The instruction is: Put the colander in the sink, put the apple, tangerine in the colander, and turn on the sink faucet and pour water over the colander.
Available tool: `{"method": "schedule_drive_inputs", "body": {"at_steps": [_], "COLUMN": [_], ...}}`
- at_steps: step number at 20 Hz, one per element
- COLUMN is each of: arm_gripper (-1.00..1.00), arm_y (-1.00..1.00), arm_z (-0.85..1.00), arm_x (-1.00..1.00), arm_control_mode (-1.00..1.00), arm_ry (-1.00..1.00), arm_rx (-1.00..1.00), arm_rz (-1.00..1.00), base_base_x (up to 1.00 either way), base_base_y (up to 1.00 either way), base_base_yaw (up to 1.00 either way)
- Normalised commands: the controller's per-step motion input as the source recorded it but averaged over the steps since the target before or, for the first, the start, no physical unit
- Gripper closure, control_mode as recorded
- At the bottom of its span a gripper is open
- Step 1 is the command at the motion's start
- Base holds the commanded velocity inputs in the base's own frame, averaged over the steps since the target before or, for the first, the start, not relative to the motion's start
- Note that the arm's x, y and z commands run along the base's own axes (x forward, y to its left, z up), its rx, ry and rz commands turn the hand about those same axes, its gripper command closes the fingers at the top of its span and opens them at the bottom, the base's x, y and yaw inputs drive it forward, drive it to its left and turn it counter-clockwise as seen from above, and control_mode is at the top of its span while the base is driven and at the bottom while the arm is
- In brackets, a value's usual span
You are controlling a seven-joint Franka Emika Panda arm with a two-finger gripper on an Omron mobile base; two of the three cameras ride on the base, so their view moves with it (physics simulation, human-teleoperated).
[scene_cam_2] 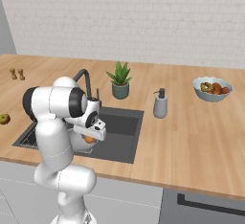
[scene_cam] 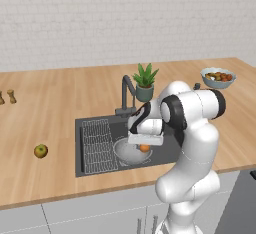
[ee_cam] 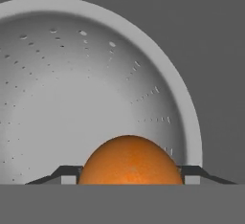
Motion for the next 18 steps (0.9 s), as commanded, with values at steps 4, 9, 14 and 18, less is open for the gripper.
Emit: {"method": "schedule_drive_inputs", "body": {"at_steps": [4,9,14,18], "arm_gripper": [-1.0,-1.0,-1.0,-1.0], "arm_y": [0.0,0.0,0.0,0.0], "arm_z": [0.0,0.0,0.14,0.35], "arm_x": [0.0,0.0,-0.08,-0.31], "arm_control_mode": [-1.0,-1.0,-1.0,-1.0], "arm_ry": [0.0,0.0,-0.03,-0.07], "arm_rx": [0.0,0.0,0.0,0.0], "arm_rz": [0.0,0.0,0.0,0.0], "base_base_x": [0.0,0.0,0.0,0.0], "base_base_y": [0.0,0.0,0.0,0.0], "base_base_yaw": [0.0,0.0,0.0,0.0]}}
